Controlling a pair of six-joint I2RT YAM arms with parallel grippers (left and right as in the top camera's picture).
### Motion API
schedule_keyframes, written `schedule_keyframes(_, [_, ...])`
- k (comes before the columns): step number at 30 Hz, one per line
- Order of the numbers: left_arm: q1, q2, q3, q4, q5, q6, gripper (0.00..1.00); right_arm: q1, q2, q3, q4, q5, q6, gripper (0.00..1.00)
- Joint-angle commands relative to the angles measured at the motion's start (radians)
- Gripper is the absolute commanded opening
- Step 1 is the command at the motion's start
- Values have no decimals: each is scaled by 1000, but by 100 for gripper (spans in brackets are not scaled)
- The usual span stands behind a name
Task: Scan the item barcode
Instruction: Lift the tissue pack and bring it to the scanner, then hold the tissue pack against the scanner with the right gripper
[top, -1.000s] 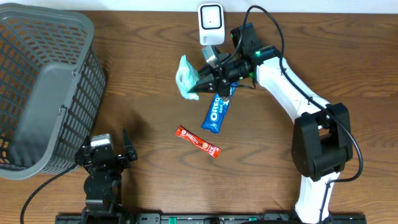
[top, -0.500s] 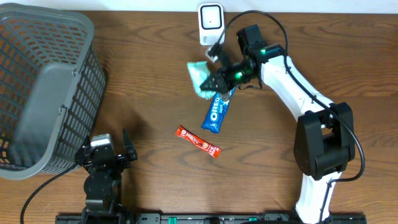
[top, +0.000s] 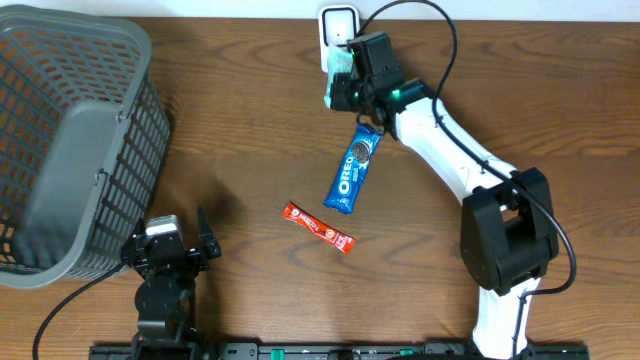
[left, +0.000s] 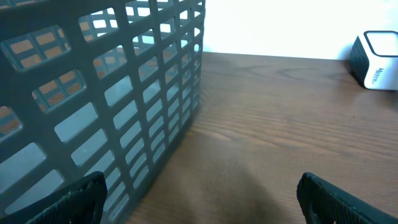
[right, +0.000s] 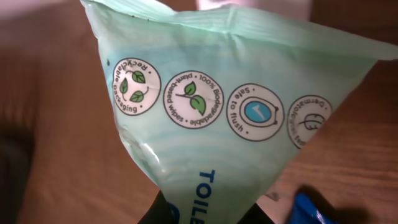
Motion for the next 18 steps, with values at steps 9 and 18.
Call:
schedule_keyframes(9, [4,0,-26,-6,-5,16,98,13,62,13,304,179,579,2])
schedule_keyframes(18, [4,0,-26,-6,-5,16,98,61,165,59,552,298,714,1])
